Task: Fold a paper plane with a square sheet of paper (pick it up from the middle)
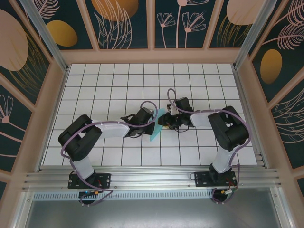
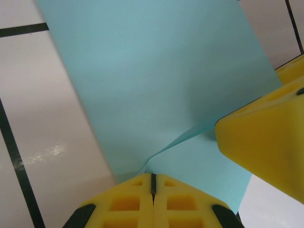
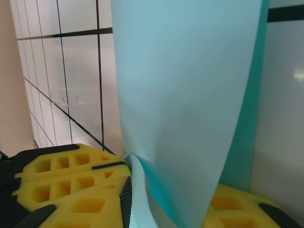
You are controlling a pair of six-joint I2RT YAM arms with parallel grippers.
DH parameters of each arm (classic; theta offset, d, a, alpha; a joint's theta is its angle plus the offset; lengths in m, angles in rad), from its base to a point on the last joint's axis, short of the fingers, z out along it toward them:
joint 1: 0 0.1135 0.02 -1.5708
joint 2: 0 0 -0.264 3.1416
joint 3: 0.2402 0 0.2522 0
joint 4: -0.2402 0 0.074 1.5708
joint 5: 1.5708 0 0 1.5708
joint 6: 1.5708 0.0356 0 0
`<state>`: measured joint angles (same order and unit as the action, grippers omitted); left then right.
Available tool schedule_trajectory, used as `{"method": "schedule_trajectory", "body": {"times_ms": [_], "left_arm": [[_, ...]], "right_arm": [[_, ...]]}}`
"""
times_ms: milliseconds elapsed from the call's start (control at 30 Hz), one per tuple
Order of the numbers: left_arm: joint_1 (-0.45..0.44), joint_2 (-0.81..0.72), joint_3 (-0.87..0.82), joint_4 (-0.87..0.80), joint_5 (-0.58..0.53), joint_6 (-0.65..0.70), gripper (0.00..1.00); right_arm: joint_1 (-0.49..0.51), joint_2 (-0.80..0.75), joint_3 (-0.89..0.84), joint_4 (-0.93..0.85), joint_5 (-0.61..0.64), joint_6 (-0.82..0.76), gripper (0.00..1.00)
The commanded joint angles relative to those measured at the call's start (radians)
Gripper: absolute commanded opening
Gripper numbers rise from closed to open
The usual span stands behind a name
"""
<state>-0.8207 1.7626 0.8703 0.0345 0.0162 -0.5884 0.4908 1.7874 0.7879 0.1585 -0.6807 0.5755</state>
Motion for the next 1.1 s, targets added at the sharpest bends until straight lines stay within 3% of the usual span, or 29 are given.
{"method": "schedule_trajectory", "body": {"times_ms": [0, 200, 467, 767, 1067], "left_arm": [[0.002, -0.021, -0.016, 0.027, -0.012, -0.013, 0.03], [0.002, -0.057, -0.047, 0.07, 0.023, -0.017, 0.1], [-0.012, -0.14, -0.108, 0.138, 0.057, -0.029, 0.31], [-0.107, -0.123, -0.088, 0.096, -0.083, -0.039, 0.42], [-0.139, -0.055, -0.042, 0.093, -0.217, -0.045, 0.43]], "right_arm": [[0.006, 0.018, 0.032, -0.029, -0.023, -0.048, 0.3], [0.011, 0.02, 0.031, -0.031, -0.003, -0.023, 0.16], [0.024, -0.051, 0.004, 0.02, 0.072, 0.14, 0.03], [0.042, -0.105, -0.045, 0.071, 0.153, 0.307, 0.03], [0.051, -0.104, -0.043, 0.057, 0.16, 0.326, 0.04]]}}
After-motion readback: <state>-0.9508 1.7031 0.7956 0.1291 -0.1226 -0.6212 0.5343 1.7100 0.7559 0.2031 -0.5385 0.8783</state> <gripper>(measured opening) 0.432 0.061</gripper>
